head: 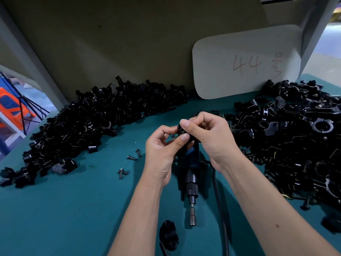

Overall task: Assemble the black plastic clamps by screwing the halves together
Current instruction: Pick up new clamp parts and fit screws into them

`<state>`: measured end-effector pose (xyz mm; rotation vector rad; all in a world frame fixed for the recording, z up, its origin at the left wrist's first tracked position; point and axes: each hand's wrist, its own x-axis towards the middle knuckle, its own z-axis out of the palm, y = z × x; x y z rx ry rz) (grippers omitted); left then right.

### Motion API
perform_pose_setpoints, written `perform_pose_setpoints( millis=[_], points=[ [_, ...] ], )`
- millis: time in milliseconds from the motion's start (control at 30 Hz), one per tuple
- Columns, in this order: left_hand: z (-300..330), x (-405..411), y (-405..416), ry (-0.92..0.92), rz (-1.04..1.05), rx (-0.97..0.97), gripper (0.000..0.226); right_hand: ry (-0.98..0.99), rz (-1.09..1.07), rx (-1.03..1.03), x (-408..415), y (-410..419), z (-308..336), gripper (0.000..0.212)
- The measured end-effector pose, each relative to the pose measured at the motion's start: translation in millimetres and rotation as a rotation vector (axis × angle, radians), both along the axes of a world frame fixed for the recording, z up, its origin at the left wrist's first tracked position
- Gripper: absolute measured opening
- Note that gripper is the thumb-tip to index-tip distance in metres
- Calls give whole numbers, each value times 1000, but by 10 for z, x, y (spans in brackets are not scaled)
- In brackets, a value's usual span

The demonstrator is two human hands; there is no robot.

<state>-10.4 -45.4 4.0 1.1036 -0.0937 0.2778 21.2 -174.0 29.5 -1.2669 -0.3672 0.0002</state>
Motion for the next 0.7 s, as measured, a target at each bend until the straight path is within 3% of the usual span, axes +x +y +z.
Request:
perform_pose_setpoints(
  millis=[200, 433, 600, 700],
  points=[
    [28, -15, 40, 4, -18, -78, 14, -19, 103, -26, -12, -54, 27, 8],
    [4, -4, 44, -11, -38, -25, 17, 13, 107, -7, -11, -70, 53, 5],
    [18, -5, 27, 11, -30, 26, 24, 11, 60, -46, -8, -40, 21, 24],
    [31, -23, 31, 22, -37, -28, 19, 7, 81, -31, -4, -47, 26, 20]
  ],
)
